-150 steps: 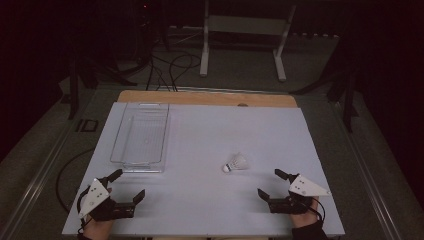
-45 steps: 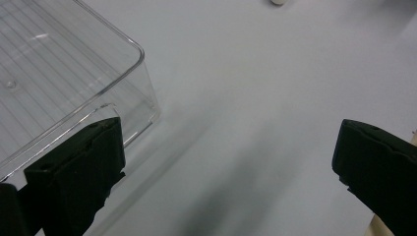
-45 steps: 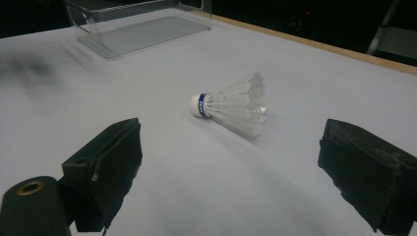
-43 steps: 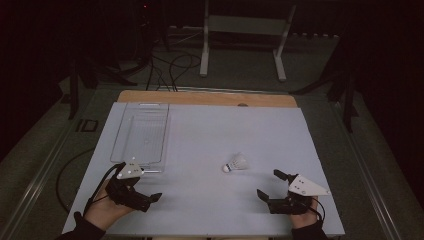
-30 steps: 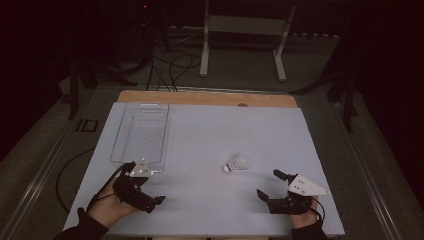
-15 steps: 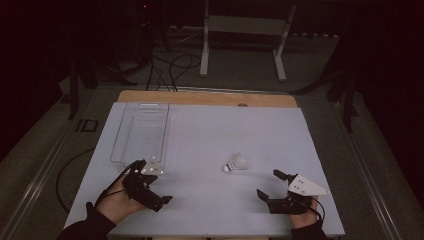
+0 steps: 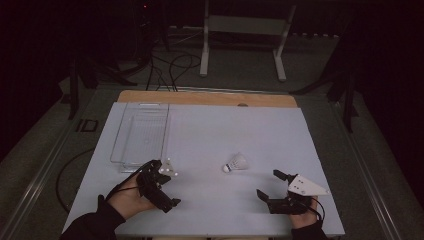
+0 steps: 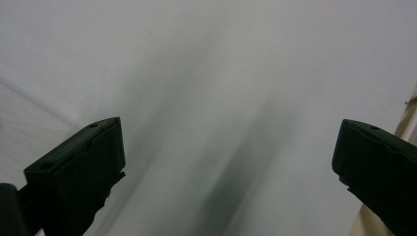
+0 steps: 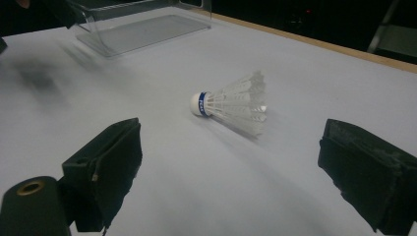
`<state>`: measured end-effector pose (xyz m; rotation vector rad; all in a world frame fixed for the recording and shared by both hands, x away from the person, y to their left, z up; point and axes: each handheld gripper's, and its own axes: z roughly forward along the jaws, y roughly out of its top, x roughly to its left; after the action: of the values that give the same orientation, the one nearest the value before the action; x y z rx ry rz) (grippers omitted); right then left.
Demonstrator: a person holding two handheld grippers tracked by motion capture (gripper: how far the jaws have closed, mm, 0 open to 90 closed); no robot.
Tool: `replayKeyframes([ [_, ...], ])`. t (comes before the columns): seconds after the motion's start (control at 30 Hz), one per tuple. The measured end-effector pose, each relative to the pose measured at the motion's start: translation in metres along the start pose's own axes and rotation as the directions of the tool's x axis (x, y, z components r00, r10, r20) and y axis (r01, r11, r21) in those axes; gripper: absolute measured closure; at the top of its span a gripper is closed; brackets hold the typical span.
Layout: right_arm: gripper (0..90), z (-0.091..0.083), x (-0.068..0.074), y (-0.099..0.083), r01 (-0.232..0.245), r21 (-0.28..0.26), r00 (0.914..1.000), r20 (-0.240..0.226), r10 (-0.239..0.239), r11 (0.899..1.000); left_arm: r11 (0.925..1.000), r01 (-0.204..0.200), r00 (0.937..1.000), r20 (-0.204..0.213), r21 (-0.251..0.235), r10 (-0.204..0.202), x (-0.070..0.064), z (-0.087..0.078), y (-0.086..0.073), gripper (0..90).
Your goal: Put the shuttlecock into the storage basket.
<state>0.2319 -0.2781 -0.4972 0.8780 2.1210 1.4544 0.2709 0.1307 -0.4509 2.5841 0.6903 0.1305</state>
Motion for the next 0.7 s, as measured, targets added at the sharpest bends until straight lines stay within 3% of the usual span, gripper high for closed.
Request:
replayKeyframes([
  [0.13, 9.0, 0.000, 0.000, 0.000, 0.001, 0.002, 1.0000, 0.000, -0.001, 1.000, 0.9997, -0.008, 0.9999, 0.007, 0.025, 0.007, 0.000, 0.006, 0.007, 0.0],
  [0.27, 9.0, 0.000, 0.000, 0.000, 0.001, 0.004, 1.0000, 0.000, -0.001, 1.000, 0.9991, 0.034, 0.9994, 0.001, 0.024, -0.034, 0.002, 0.007, 0.014, 0.0],
  [0.4, 9.1, 0.001, 0.000, 0.000, 0.003, 0.004, 1.0000, 0.001, -0.003, 1.000, 0.9984, 0.001, 0.9999, 0.016, 0.056, -0.002, -0.001, 0.011, 0.021, 0.0],
  [0.7, 9.1, 0.001, 0.000, 0.000, 0.003, 0.007, 1.0000, 0.003, -0.004, 1.000, 0.9931, -0.029, 0.9982, 0.056, 0.114, 0.023, -0.003, 0.024, 0.037, 0.0],
])
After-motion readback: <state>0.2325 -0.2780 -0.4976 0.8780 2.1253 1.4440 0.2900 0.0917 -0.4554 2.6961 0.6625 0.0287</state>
